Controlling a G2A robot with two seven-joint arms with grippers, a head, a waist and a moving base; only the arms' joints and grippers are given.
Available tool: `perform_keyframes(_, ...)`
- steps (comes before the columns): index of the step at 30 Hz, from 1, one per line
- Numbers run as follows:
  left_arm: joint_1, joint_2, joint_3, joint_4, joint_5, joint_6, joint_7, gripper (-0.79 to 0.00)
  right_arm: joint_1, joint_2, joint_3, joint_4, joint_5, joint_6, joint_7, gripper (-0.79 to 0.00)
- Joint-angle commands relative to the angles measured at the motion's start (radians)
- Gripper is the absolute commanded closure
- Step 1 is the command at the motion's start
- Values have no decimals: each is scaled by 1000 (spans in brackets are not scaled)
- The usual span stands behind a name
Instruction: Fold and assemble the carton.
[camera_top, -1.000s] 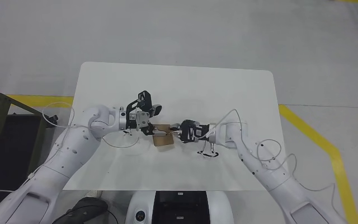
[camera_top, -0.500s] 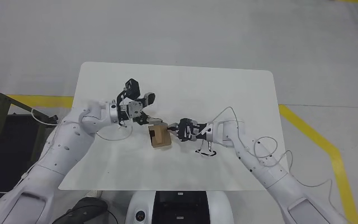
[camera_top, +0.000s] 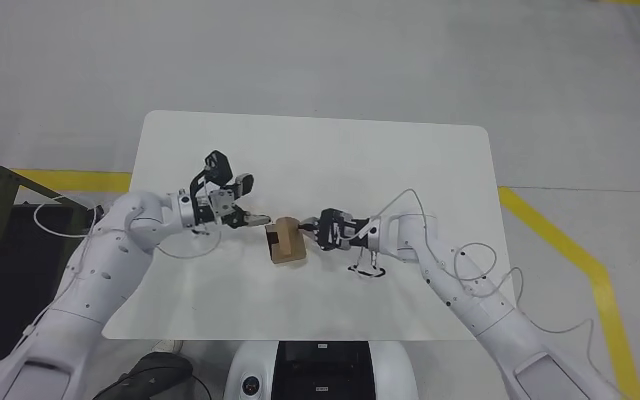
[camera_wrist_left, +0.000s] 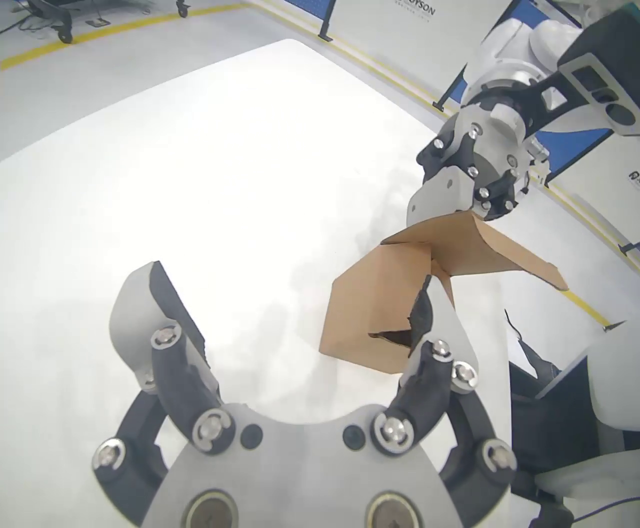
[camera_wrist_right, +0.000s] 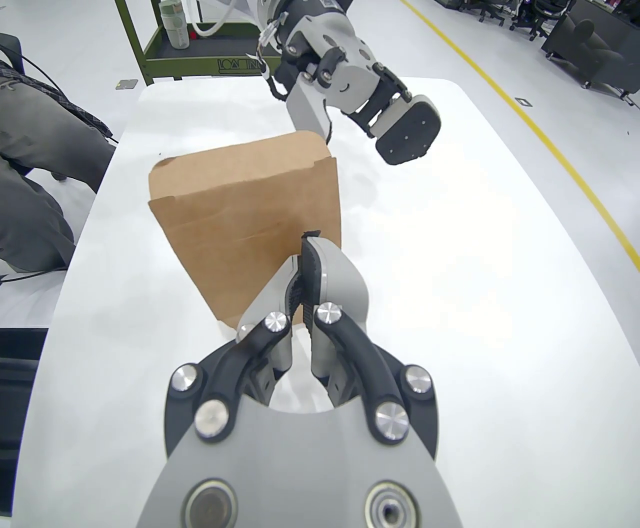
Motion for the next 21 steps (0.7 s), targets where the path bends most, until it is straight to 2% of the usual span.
perform_keyframes(1,-11,-3,14,-9,6,-9,-12,-785,0,0,1,-3,3,3,5,0)
perform_keyframes(17,-53,-22,97,-34,92,18,-119,-785,-24,10,26,-59,6,11,50,0)
perform_keyframes(21,-58,-25,100,-44,95,21,-113,-785,-30,10,24,-89,9,15,82,-25)
